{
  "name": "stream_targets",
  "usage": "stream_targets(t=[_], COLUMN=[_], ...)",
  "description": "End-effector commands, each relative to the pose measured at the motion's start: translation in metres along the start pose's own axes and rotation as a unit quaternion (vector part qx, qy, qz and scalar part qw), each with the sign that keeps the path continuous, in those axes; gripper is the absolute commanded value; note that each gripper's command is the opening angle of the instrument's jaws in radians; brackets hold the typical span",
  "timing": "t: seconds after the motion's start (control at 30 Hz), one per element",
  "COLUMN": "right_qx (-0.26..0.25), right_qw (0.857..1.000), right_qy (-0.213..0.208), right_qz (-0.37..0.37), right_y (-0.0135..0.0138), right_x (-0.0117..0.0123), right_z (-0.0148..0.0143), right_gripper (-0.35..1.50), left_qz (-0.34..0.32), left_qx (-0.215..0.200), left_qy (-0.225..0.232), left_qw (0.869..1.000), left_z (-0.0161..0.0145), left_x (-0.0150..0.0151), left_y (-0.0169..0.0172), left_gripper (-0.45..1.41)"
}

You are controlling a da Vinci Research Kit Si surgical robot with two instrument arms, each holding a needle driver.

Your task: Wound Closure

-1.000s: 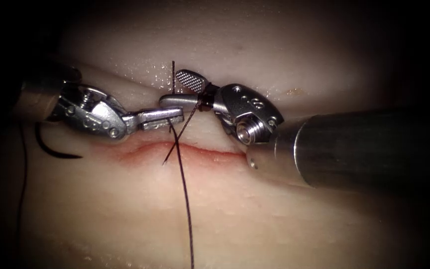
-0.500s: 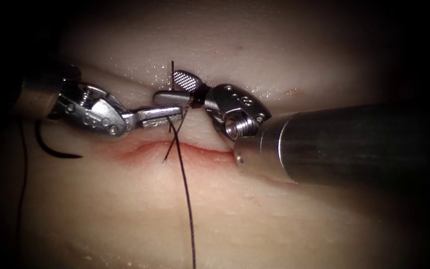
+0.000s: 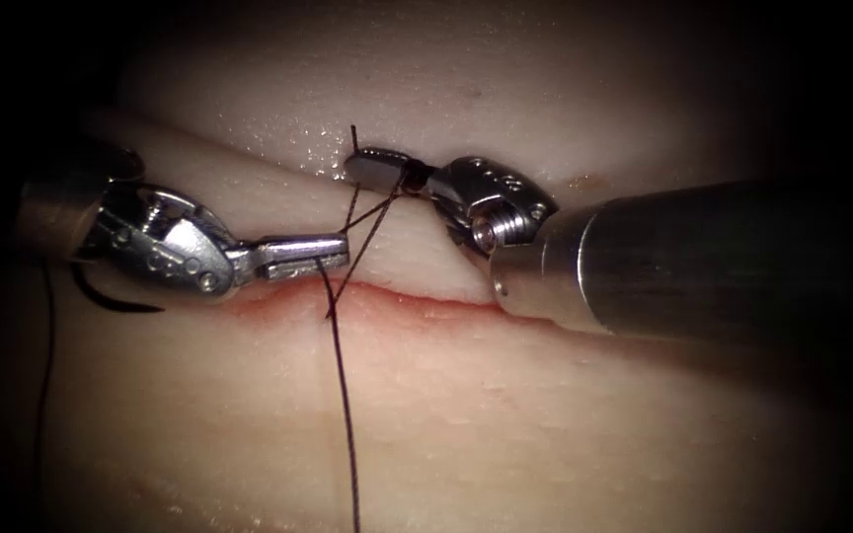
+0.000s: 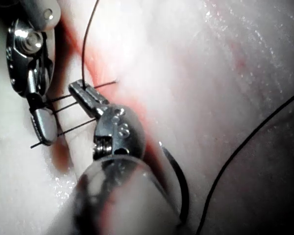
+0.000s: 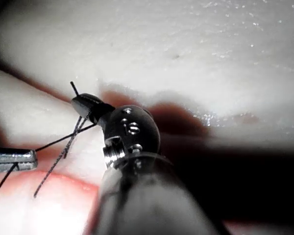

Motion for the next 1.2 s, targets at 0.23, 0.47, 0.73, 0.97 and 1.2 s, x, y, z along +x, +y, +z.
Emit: stream_targets(t=[0.23, 0.47, 0.73, 0.97, 1.2], right_qx=[0.009, 0.042, 0.037, 0.035, 0.038], right_qw=[1.0, 0.999, 0.996, 0.991, 0.989], right_qy=[0.0, 0.011, 0.025, 0.033, 0.033], right_qz=[-0.002, -0.032, -0.079, -0.123, -0.138], right_y=[-0.0005, -0.0023, -0.0052, -0.0076, -0.0094], right_x=[-0.0004, -0.0007, -0.0011, -0.0022, -0.0033], right_z=[0.0007, 0.0008, -0.0005, -0.0013, -0.0025], right_gripper=[-0.35, -0.35, -0.35, -0.35, -0.35], left_qz=[0.0, -0.002, -0.032, -0.068, -0.089], left_qx=[0.001, 0.001, 0.005, 0.023, 0.033], left_qy=[-0.005, -0.008, -0.021, -0.067, -0.095], left_qw=[1.0, 1.0, 0.999, 0.995, 0.991], left_z=[-0.0001, -0.0011, -0.0032, -0.0059, -0.0072], left_x=[-0.0003, -0.0003, -0.0009, -0.002, -0.0038], left_y=[0.0007, 0.0003, -0.0017, -0.0061, -0.0104], left_gripper=[-0.45, -0.45, -0.45, -0.45, -0.45])
